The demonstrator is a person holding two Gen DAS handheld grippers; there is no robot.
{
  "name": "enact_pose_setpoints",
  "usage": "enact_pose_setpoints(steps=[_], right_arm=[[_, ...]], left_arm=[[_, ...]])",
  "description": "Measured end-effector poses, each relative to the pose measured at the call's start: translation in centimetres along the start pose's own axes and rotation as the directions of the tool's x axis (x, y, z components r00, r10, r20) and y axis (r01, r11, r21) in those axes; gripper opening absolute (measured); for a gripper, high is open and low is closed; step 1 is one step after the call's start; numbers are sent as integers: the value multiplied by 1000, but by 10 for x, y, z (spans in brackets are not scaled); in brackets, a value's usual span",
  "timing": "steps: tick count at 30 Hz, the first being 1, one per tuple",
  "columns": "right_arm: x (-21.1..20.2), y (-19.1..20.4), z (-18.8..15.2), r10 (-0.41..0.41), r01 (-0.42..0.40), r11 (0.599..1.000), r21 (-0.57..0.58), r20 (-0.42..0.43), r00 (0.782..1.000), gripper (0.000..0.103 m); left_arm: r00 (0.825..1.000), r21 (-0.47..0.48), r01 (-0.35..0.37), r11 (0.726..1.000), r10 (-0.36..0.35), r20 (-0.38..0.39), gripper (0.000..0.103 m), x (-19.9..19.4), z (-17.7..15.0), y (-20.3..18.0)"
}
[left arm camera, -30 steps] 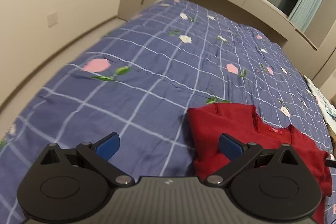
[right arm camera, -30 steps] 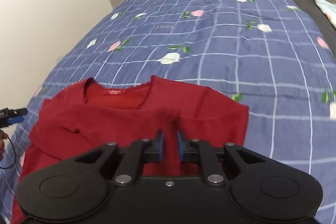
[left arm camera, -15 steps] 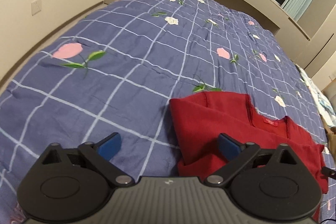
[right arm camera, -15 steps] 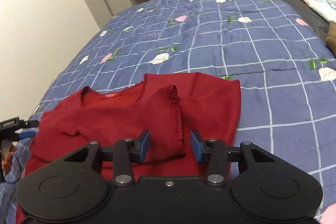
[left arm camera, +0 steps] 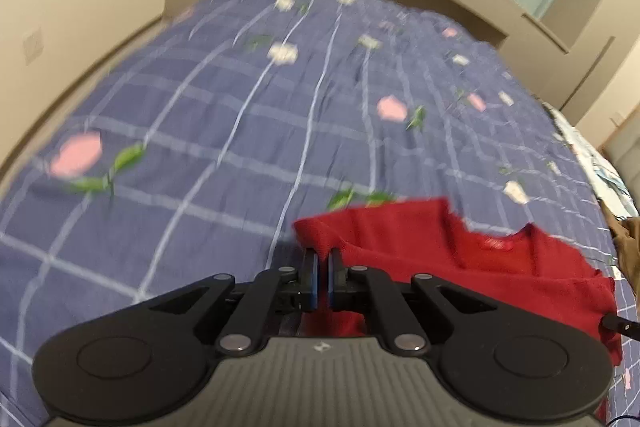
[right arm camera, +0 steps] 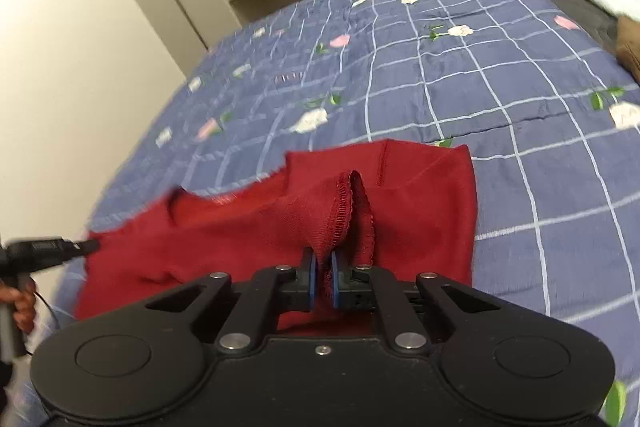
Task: Fold small clothes
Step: 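Grasp the shirt side seam with the right tool and fold it toward the center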
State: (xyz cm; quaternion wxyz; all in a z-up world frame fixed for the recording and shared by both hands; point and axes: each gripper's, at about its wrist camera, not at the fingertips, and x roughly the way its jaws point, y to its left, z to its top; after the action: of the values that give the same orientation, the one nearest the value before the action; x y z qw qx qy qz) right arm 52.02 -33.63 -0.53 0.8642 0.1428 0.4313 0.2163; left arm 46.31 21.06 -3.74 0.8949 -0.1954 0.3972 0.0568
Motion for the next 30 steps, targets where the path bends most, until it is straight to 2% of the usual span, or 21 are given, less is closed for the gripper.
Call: enact_pose_setpoints(steps=[2, 3, 5, 9, 10, 11, 12, 13, 14, 15, 19, 21, 22, 23, 24, 26, 30], right_arm=[[-14, 0, 2, 20, -20, 999, 44, 12, 1000, 7], [-18, 1, 2, 18, -19, 999, 48, 12, 1000, 7], [-19, 1, 2, -7, 7, 999, 34, -3, 1000, 7], [-1, -5, -3, -45, 46, 999, 19, -46, 998, 9], [2, -5, -5, -46, 47, 999, 13, -50, 998, 13], [3, -6, -6, -37, 38, 999, 14, -51, 998, 21], [3, -6, -7, -28, 29, 999, 16, -44, 999, 24], [1, -6, -8, -21, 21, 1000, 16, -33, 999, 32], [0, -7, -8, -15, 15, 1000, 17, -21, 1000, 38], [-1, -8, -8, -13, 13, 1000, 21, -13, 1000, 40], [5, -16, -5, -20, 19, 997, 72, 7, 1000, 42], [11, -18, -4, -21, 21, 995, 94, 4, 1000, 37], [14, -18, -5, -20, 19, 995, 98, 1, 1000, 21], [17, -16, -5, -20, 20, 995, 95, -3, 1000, 10], [17, -13, -5, -22, 22, 996, 89, 0, 1000, 10], [13, -7, -6, -28, 27, 997, 75, 22, 999, 7], [-1, -1, -6, -63, 61, 997, 57, 48, 997, 7]], left_arm=[[999, 62, 6, 998, -8, 43, 3, -11, 7, -6], [999, 104, -13, 994, 8, 50, 3, -12, 9, -10], [999, 175, -53, 983, 51, 18, 3, -2, 13, -15], [998, 134, -35, 990, 42, -52, 5, 24, 8, -7], [997, 119, -36, 992, 43, -57, 9, 25, 3, -6], [997, 102, -40, 994, 46, -58, 23, 23, -1, -4], [998, 88, -37, 995, 42, -57, 34, 20, -6, -3], [998, 79, -29, 996, 33, -55, 64, 16, -10, -1], [999, 71, -22, 997, 25, -43, 81, 11, -15, 0], [999, 67, -15, 998, 17, -31, 82, 6, -21, 1], [998, 38, 15, 999, -13, -65, 80, -1, -42, 6], [996, 29, 5, 1000, -3, -86, 67, 2, -49, 6], [997, 46, -15, 999, 18, -79, 50, 2, -51, 3], [997, 60, -19, 998, 23, -76, 24, 1, -51, 1], [996, 49, 8, 999, -4, -84, 11, -1, -50, 1], [997, 30, 13, 999, -11, -72, 5, -7, -45, -1], [998, 79, -31, 996, 35, -54, 4, -17, -42, -9]])
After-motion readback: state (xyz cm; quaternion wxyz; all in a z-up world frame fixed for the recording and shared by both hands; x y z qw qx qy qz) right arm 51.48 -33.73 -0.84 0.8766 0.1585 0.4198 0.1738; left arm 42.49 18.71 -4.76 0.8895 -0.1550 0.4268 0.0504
